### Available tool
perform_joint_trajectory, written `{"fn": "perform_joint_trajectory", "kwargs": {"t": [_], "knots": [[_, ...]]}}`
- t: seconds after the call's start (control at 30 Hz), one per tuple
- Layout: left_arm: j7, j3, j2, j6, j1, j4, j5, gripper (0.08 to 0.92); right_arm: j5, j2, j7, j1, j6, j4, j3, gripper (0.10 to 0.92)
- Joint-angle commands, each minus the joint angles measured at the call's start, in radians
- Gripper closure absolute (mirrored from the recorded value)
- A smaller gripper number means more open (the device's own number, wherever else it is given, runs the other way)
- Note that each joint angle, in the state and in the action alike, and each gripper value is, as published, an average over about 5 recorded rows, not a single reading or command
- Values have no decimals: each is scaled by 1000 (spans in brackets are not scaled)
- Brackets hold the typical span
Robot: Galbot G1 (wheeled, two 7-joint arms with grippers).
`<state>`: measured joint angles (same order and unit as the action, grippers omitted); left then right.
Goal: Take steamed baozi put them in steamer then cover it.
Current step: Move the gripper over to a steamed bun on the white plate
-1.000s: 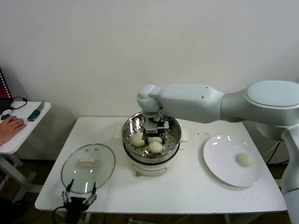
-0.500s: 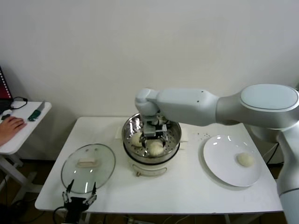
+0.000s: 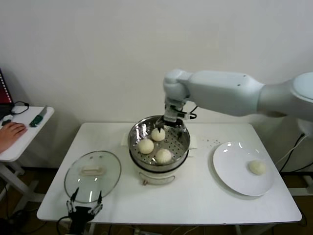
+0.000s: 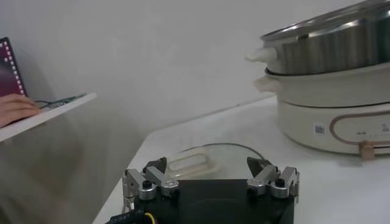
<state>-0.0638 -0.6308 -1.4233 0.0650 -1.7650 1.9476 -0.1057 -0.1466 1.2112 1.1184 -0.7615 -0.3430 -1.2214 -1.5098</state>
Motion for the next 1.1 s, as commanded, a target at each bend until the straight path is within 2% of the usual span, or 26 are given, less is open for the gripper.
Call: {"fn": "perform_joint_trajectory", "kwargs": {"t": [0.03,0.13,0.23,0.47,0.77,1.1], "knots": [[1,6,-2,-3,2,10,-10,177,-308,-340,-130,-116,444,-29,-152,203],[1,5,-2,-4,3,14,-14,177,-331,-431,-100,-94,536,-22,-147,203],[1,3,-4,-4,3,15,-17,177,-294,-514,-77,-49,570,-14,-127,203],[0,4,-15,-5,2,14,-33,177,-52,-633,-29,203,575,41,36,203],[0,2,-24,-16,-1,25,-50,177,113,-657,-24,549,493,184,346,203],[-3,3,-37,-19,-6,26,-61,177,194,-579,-24,672,424,355,503,203]]}}
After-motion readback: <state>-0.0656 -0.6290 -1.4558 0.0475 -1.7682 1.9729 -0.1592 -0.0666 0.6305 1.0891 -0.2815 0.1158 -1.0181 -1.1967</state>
